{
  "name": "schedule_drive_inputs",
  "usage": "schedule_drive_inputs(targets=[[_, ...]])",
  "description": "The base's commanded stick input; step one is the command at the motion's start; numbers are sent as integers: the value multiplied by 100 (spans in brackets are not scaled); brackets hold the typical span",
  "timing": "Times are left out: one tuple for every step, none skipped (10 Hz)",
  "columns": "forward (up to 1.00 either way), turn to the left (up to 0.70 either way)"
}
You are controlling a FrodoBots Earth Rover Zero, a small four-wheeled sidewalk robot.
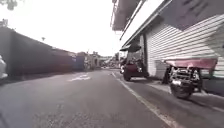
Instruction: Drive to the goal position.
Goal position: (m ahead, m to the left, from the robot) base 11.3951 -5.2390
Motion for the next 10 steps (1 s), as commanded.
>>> schedule_drive_inputs(targets=[[45, 0], [45, 0], [45, 0], [45, 0], [45, 0], [45, 0], [45, 0], [45, 0], [45, 0], [45, 0]])
